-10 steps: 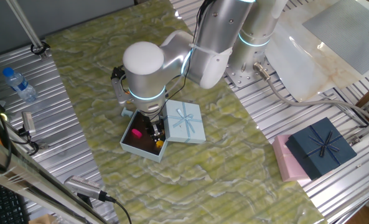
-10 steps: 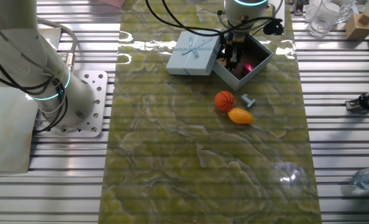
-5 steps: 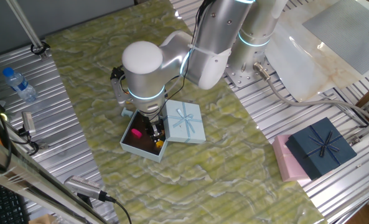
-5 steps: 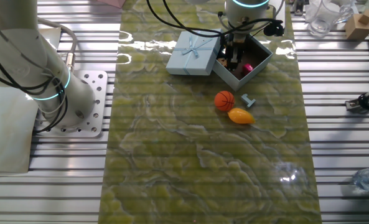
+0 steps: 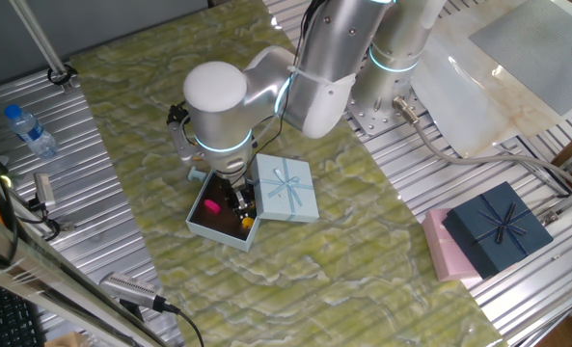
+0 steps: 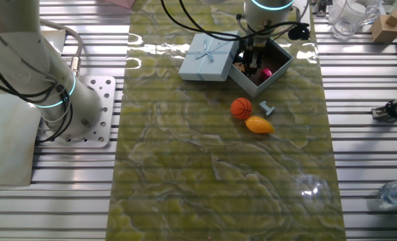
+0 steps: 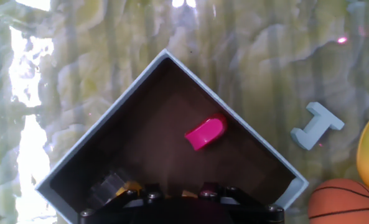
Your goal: Take everything out of the gift box
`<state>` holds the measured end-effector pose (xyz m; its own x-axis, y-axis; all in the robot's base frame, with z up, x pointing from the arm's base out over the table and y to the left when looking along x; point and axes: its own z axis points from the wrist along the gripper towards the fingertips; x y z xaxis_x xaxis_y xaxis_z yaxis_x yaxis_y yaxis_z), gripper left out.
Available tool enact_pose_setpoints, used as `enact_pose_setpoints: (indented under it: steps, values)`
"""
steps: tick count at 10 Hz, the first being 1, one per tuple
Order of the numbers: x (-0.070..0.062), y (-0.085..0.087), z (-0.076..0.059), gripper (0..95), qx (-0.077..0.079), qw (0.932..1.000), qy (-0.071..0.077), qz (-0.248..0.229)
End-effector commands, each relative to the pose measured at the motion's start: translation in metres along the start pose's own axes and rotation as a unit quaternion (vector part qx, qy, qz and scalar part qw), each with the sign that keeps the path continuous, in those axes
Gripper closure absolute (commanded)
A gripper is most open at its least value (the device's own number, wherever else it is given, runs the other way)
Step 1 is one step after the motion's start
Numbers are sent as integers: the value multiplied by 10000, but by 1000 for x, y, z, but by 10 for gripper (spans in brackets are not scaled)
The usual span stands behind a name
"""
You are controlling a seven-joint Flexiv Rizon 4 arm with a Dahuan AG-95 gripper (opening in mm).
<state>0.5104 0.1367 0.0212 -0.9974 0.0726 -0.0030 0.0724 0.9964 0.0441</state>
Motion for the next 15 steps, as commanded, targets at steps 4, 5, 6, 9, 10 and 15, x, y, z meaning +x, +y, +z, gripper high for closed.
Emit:
enact_pose_setpoints:
  steps: [4,5,6,9,10,15]
  values:
    - [1,0,-1,570,-31,9999,23,-116]
    - [1,0,-1,570,-31,9999,53,-137]
    - [1,0,-1,570,-32,9999,53,-138]
    - [1,0,-1,570,-59,9997,108,-219]
    - [1,0,-1,570,-58,9994,150,-304]
    - [1,0,-1,570,-48,9971,397,-652]
